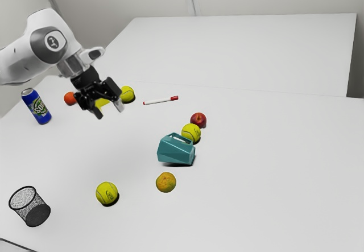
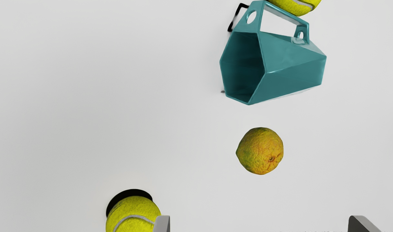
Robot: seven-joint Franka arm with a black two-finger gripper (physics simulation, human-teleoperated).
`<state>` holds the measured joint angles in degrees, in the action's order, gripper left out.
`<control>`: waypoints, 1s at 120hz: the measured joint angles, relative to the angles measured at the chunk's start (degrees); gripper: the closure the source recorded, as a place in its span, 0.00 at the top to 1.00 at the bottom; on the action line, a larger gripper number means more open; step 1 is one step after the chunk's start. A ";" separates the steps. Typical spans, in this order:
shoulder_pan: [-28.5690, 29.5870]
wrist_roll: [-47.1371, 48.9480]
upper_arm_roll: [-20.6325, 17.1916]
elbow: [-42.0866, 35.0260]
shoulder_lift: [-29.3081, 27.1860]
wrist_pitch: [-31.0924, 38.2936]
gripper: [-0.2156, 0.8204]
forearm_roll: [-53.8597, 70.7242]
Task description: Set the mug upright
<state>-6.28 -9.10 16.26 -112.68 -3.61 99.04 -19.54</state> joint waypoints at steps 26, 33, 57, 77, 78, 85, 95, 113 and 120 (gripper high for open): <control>-1.81 -4.92 0.08 -9.67 1.32 6.10 0.79 -13.26; -2.43 -6.62 0.08 -10.38 2.96 8.02 0.79 -16.13; -4.09 -13.13 -0.40 -10.28 8.21 15.10 0.79 -24.30; -4.35 -18.07 -0.69 -10.05 10.16 19.92 0.79 -29.91; -4.34 -18.28 -0.70 -10.03 10.20 20.08 0.79 -30.08; -4.30 -19.71 -0.70 -9.99 10.70 21.06 0.79 -31.23; -4.26 -21.52 -0.71 -9.89 11.67 22.05 0.79 -32.37; -4.19 -24.40 -0.71 -9.86 13.75 23.38 0.79 -34.39; -4.24 -25.41 -0.71 -9.90 14.59 23.69 0.79 -35.37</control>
<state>-10.52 -34.51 15.56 -122.58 10.97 122.73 -54.91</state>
